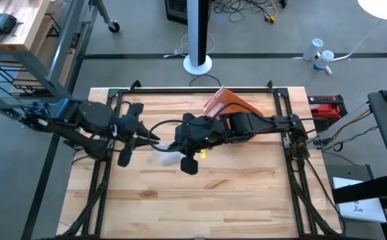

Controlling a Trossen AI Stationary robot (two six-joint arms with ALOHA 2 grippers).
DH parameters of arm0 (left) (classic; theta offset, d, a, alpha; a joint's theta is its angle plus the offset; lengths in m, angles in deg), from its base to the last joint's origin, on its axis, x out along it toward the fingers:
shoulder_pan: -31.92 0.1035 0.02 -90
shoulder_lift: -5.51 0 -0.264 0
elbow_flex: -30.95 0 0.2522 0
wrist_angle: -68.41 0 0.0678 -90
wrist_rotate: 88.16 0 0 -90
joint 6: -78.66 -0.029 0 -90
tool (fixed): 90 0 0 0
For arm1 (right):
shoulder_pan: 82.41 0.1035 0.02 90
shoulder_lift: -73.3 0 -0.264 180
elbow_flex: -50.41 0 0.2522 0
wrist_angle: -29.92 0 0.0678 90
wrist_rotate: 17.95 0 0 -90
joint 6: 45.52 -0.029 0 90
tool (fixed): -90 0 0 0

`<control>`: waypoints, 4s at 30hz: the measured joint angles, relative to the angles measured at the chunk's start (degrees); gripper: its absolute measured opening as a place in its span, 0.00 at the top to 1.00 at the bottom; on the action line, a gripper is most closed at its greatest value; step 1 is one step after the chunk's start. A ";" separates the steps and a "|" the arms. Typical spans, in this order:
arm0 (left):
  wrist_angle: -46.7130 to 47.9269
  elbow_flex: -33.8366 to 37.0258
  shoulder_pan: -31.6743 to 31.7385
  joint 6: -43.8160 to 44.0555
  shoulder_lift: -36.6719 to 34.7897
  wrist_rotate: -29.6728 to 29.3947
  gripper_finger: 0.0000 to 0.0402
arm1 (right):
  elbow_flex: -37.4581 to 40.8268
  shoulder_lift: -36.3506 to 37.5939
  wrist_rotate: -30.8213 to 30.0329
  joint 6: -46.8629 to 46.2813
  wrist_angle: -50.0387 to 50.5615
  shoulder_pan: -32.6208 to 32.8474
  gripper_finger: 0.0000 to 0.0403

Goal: Roll bandage
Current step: Close the transparent zip bag

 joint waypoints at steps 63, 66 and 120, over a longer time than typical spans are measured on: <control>-0.72 0.72 -0.13 -0.31 4.00 -2.20 0.95 | 0.00 1.36 -0.45 -1.07 1.24 0.64 1.00; -0.71 0.72 -0.09 -0.35 4.69 -2.46 0.99 | 0.07 1.33 -0.20 -1.05 1.31 0.68 1.00; 1.39 0.74 0.00 0.76 4.76 -1.66 1.00 | 0.00 1.49 -0.49 1.07 2.18 0.61 0.85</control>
